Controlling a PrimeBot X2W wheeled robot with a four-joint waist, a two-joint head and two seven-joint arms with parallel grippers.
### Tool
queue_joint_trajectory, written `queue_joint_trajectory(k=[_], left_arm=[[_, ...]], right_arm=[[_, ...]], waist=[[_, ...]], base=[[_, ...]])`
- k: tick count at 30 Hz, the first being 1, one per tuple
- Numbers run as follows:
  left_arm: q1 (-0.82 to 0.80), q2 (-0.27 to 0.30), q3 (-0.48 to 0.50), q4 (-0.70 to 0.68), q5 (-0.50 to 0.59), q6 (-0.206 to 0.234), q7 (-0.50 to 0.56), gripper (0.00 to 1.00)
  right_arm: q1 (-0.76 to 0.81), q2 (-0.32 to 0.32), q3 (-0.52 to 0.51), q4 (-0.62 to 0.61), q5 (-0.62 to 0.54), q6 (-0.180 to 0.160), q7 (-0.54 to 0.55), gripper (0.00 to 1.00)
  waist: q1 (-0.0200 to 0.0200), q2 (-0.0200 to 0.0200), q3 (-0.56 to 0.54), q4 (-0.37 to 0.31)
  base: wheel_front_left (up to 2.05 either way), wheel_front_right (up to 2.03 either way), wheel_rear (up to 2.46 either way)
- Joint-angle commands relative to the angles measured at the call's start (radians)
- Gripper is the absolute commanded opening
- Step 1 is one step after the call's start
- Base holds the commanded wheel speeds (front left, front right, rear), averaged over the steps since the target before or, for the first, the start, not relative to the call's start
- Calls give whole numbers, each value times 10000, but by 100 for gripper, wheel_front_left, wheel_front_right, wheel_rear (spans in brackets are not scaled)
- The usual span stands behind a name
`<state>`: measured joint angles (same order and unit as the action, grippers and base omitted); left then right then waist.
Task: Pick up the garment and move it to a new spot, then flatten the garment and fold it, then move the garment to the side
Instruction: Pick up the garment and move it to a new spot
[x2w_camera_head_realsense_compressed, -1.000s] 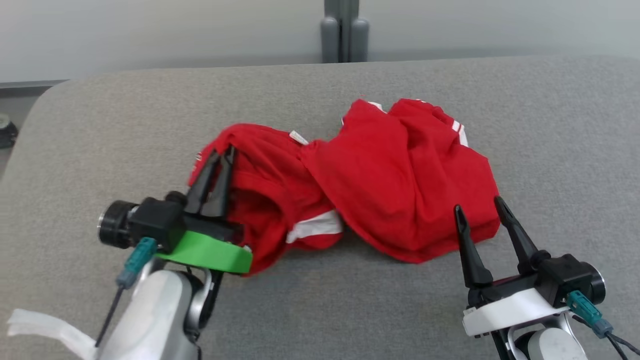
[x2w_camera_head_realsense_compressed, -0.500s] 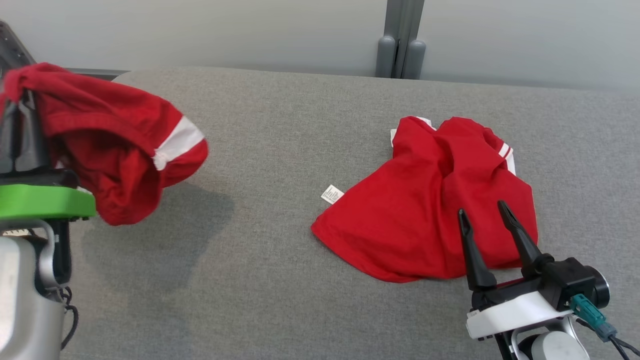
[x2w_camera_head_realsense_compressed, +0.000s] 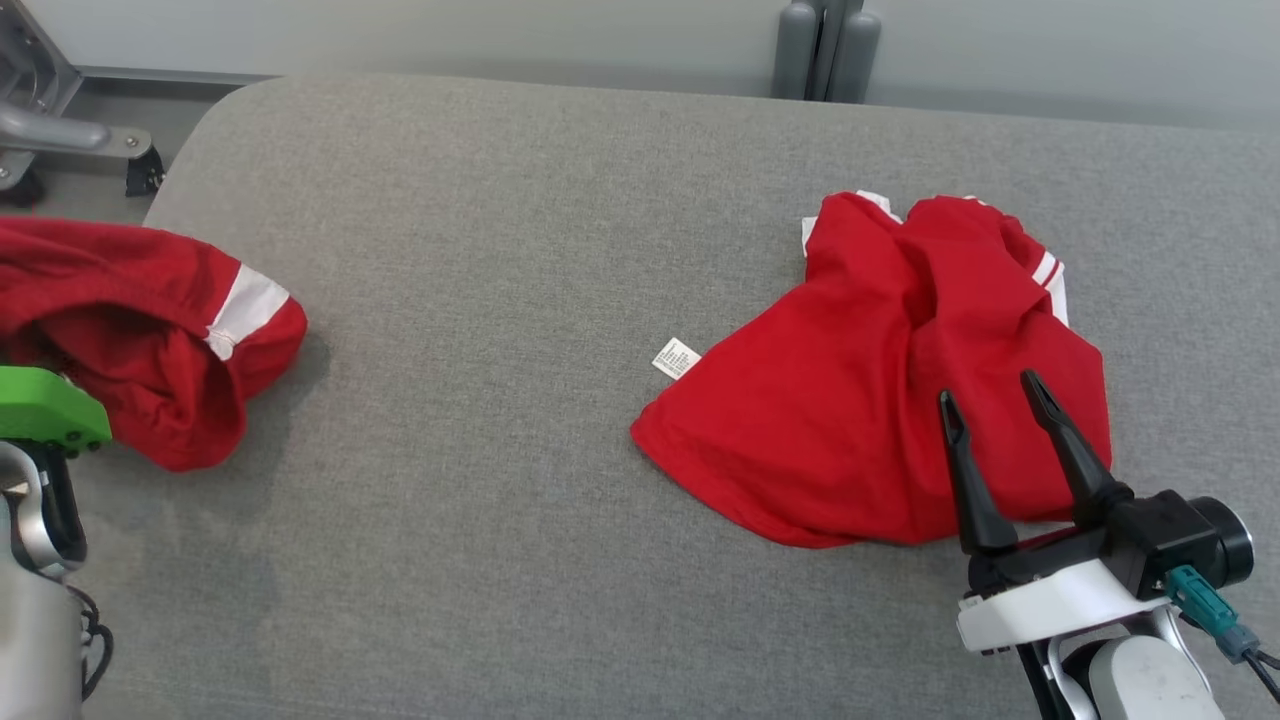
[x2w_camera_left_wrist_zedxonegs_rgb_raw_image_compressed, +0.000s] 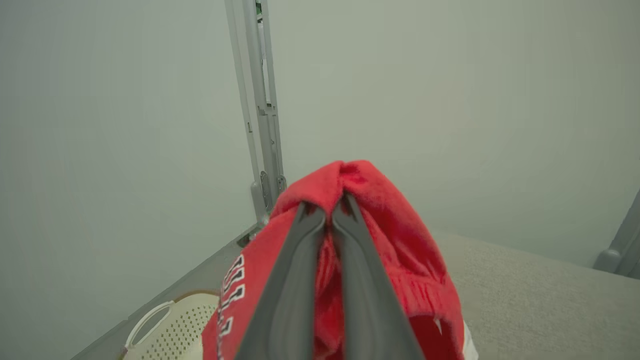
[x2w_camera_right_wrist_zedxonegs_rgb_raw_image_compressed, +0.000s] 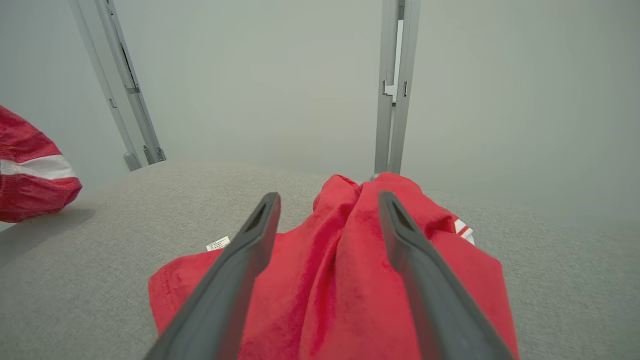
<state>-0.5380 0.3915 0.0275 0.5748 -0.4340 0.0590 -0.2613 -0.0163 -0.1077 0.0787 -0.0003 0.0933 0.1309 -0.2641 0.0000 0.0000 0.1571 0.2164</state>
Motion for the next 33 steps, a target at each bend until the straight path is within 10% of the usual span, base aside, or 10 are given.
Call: queue_joint_trajectory(k=[1,8,10,11,33], left_arm=[[-234,-118,-24,495,-25,42,-37,0],[-813,-593,440,2466,-393,-247,-41,0],[-819,-679,513,2828,-297,-323,-33,53],[-819,-651,563,2910,-194,-334,-33,100],[3954,-2702,175,-4145,2314,-504,-31,100]], right_arm=[[-155,-74,47,-32,-92,-3,0,100],[-396,-274,110,-103,-118,-3,0,100],[-386,-285,105,-93,-125,-3,0,100],[-374,-276,120,-79,-121,-3,0,100],[99,501,327,332,59,-3,0,100]], waist=[[0,0,317,-34],[0,0,939,-346],[0,0,978,-425],[0,0,969,-482],[0,0,-1170,-1971]], base=[[0,0,0],[0,0,0],[0,0,0],[0,0,0],[0,0,0]])
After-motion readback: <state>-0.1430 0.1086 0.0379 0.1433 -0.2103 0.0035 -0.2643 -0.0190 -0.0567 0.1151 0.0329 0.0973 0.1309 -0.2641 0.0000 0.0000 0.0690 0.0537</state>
